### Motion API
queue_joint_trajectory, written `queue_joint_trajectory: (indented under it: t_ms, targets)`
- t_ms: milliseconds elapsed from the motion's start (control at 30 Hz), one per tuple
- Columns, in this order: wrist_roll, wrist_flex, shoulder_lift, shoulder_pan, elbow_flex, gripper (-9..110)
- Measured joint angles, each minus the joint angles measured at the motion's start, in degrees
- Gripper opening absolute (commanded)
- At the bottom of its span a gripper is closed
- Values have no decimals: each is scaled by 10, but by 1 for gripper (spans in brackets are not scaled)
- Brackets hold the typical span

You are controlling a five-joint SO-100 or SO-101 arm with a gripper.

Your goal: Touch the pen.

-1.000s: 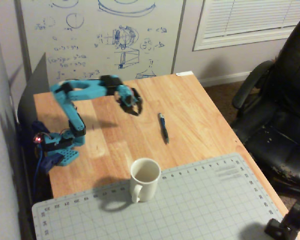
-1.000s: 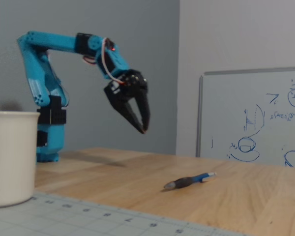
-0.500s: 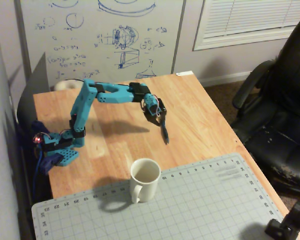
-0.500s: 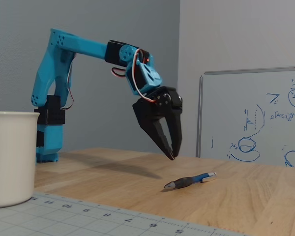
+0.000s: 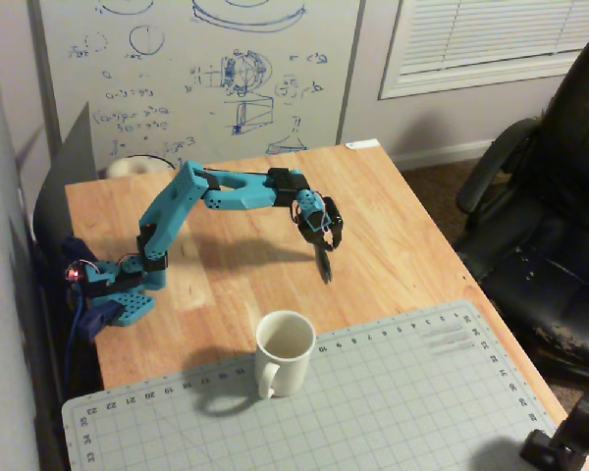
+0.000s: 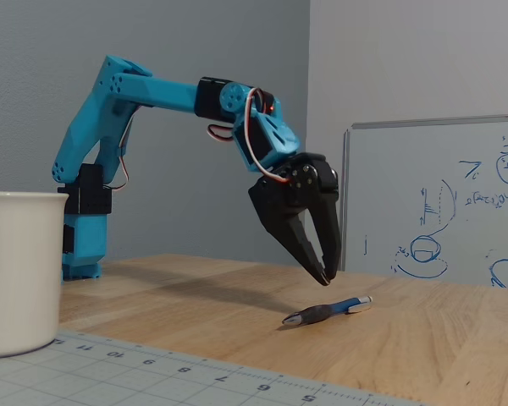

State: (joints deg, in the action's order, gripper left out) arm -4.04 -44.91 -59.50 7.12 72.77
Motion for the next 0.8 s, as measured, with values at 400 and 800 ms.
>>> queue_joint_trajectory:
  t_ms: [400,800]
  targets:
    - [0,0,22,0,-2,1]
    - [0,1,36,0,-7,1]
